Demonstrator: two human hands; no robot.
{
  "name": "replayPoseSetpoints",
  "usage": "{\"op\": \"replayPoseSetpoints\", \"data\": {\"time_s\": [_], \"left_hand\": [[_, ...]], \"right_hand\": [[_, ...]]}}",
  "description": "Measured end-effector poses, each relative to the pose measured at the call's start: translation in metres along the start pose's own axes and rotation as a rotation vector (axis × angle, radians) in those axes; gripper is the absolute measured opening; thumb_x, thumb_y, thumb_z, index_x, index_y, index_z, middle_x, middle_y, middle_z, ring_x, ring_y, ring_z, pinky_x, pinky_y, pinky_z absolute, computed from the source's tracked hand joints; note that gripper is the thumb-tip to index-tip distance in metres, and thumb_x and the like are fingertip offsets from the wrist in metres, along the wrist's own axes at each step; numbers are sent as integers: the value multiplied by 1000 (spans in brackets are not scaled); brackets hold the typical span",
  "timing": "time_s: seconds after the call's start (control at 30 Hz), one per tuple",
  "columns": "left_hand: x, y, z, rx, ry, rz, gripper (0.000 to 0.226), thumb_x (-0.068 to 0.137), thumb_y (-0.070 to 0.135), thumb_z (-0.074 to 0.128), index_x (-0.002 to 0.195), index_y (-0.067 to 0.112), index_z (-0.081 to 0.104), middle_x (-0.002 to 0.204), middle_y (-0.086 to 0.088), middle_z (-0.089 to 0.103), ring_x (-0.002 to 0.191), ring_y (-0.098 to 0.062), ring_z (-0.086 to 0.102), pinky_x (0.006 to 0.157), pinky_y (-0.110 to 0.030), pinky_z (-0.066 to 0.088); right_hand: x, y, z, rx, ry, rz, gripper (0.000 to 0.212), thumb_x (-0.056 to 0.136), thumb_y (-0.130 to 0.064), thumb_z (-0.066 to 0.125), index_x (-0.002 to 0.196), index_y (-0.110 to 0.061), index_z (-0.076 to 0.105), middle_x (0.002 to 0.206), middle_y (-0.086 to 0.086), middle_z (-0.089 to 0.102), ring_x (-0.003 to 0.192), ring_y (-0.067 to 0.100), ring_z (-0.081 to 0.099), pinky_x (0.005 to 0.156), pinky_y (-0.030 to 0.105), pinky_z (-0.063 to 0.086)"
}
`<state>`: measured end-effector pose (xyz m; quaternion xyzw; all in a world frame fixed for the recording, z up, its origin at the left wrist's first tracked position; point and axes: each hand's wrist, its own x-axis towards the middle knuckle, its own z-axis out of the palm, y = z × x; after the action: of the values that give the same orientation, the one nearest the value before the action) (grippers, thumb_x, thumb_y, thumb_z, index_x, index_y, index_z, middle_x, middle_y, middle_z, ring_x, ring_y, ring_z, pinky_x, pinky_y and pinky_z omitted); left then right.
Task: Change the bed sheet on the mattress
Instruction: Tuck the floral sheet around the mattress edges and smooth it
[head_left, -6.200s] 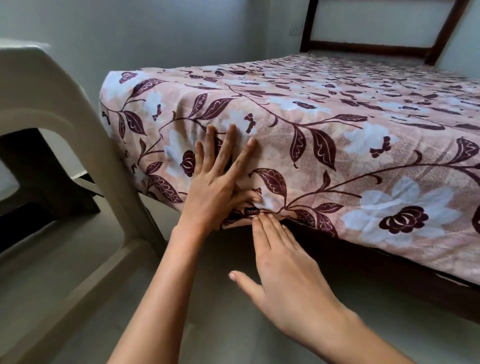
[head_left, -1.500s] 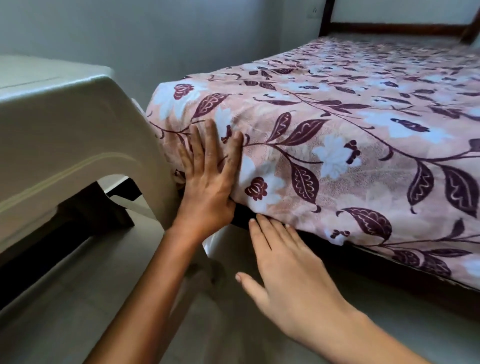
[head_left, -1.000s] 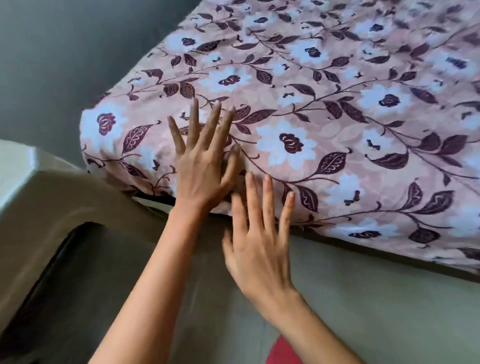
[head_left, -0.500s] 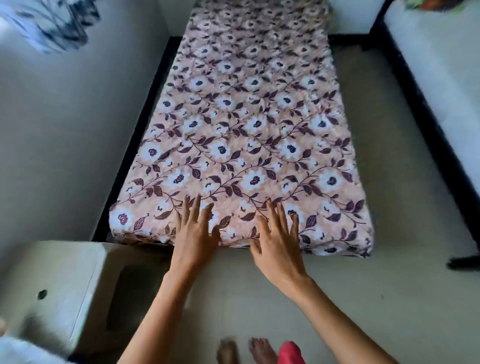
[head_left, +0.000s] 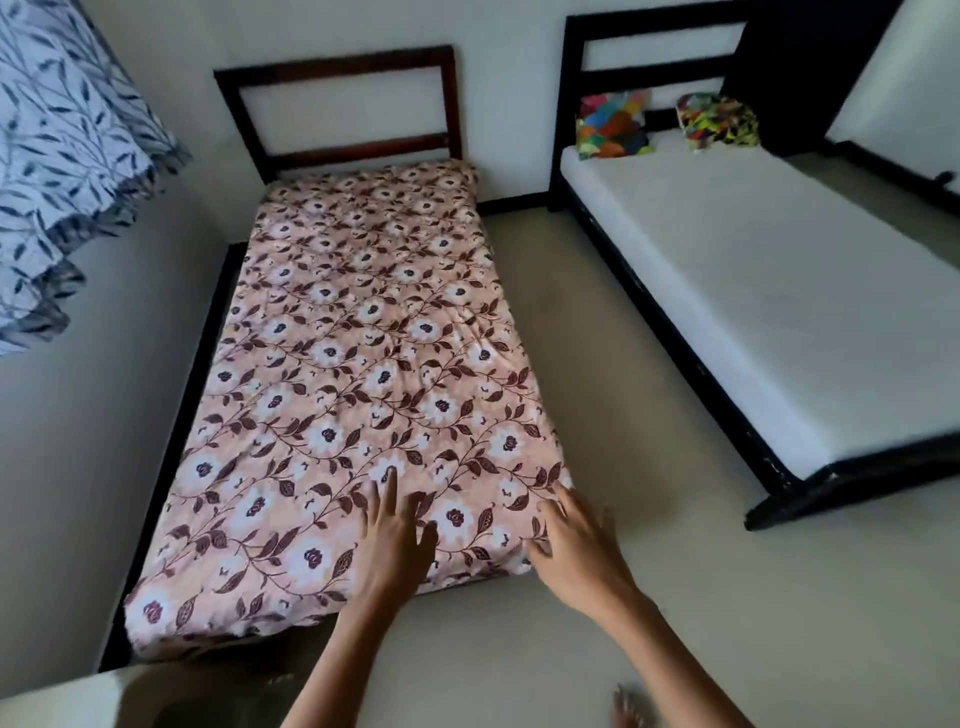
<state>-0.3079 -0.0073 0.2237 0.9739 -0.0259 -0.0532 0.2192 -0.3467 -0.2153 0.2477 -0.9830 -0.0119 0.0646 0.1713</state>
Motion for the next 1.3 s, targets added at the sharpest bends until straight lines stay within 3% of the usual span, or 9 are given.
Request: {"op": "replayPoseSetpoints", "data": {"time_s": [0.17,0.37,0.6,0.7,0.8,0.93,1.03,1.13,1.3], "left_hand": [[53,82,50,83,-123,38,45,96,30,46,139,19,37,157,-7,-7,143,-27,-14,116,-41,0],[99,168,113,165,-313,72,44,98,33,41,139,20,38,158,-9,-5,144,-30,-11,117,-44,3],[177,189,175,336,-490,236,51,97,26,41,145,15,29,158,-10,2,144,-32,-7,116,-44,0],[229,180,224,497,-648,388,46,98,25,41,141,10,37,155,-12,18,144,-32,6,116,-47,7],[283,164,282,672,-717,606,40,88,28,45,115,6,65,126,-18,59,124,-38,48,99,-54,39],[335,136,354,904,-811,795,51,83,35,34,102,7,73,111,-13,68,108,-36,62,88,-52,48],[353,131,399,1091,-914,930,44,90,41,43,117,14,66,132,-12,55,127,-36,46,107,-52,30],[359,118,438,1177,-1079,951,46,101,39,22,140,19,39,153,-10,25,143,-35,11,114,-54,3],[364,103,492,1306,-1249,900,52,98,52,11,147,35,18,157,2,15,144,-32,4,113,-55,5]], "right_hand": [[34,86,-26,57,-94,53,52,96,-38,40,143,-17,30,156,3,13,143,18,10,115,46,9],[77,184,-39,77,-169,70,48,97,-36,40,140,-15,33,154,6,18,142,19,14,115,41,15],[129,259,7,182,-280,157,44,100,-30,35,139,-10,35,154,9,21,142,19,17,115,33,16],[153,291,50,230,-337,202,45,101,-28,30,142,-9,30,156,10,17,144,20,12,116,31,11],[180,311,97,289,-373,249,51,101,-30,24,146,-7,23,156,13,11,145,25,8,116,30,6],[206,319,169,461,-412,301,79,85,-45,4,145,2,24,154,20,17,144,30,14,115,33,4],[216,326,222,688,-587,399,57,101,-31,21,149,-3,4,157,13,-2,145,19,-2,110,19,-10],[225,317,259,976,-693,502,56,101,-25,27,149,-6,5,158,10,2,145,15,2,110,17,-3],[236,309,309,1157,-734,652,72,90,-44,22,150,-8,6,158,8,3,145,18,1,118,34,4]]}}
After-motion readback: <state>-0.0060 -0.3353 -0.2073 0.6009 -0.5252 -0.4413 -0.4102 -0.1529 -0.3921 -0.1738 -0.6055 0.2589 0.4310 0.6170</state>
